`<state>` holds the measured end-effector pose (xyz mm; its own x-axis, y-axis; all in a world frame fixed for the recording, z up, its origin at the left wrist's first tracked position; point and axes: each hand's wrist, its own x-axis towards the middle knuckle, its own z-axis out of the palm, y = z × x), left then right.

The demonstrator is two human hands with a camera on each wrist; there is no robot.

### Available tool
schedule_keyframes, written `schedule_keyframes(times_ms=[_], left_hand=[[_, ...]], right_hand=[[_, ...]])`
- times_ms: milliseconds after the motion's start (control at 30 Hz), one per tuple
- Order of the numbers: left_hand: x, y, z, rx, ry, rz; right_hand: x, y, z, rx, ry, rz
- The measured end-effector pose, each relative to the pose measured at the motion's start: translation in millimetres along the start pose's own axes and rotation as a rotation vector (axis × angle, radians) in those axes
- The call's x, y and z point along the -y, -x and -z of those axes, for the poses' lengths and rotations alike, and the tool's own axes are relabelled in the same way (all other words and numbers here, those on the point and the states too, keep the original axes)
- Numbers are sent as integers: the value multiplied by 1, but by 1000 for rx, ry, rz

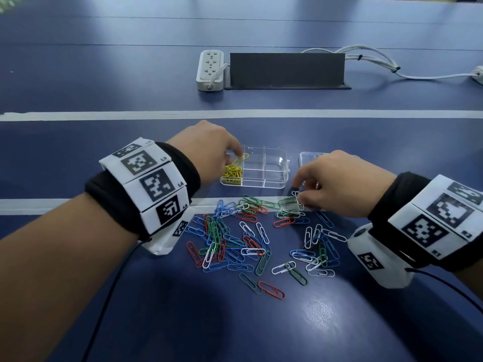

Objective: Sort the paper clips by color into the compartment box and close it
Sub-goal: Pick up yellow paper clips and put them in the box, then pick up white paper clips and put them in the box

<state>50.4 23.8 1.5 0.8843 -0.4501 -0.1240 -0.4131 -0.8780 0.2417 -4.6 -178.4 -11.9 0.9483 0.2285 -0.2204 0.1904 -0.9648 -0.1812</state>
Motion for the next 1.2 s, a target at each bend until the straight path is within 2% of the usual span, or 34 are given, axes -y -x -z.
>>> schedule_keyframes(times_ms=[267,433,800,1000,1200], left_hand=[[3,8,2,-12,-67,-19],[3,7,-3,54,-102,-16],[3,11,-3,33,-84,-36],[-8,13,-3,12,-28,-139],[-27,11,-9,127,-78,-229]], right_hand=[[1,1,-1,-9,23,10],[1,3,-1,-1,34,2],[2,5,1,-11,-19,-11],[0,2,5,-45,-28,-46],[13,3,3,21,40,-47]])
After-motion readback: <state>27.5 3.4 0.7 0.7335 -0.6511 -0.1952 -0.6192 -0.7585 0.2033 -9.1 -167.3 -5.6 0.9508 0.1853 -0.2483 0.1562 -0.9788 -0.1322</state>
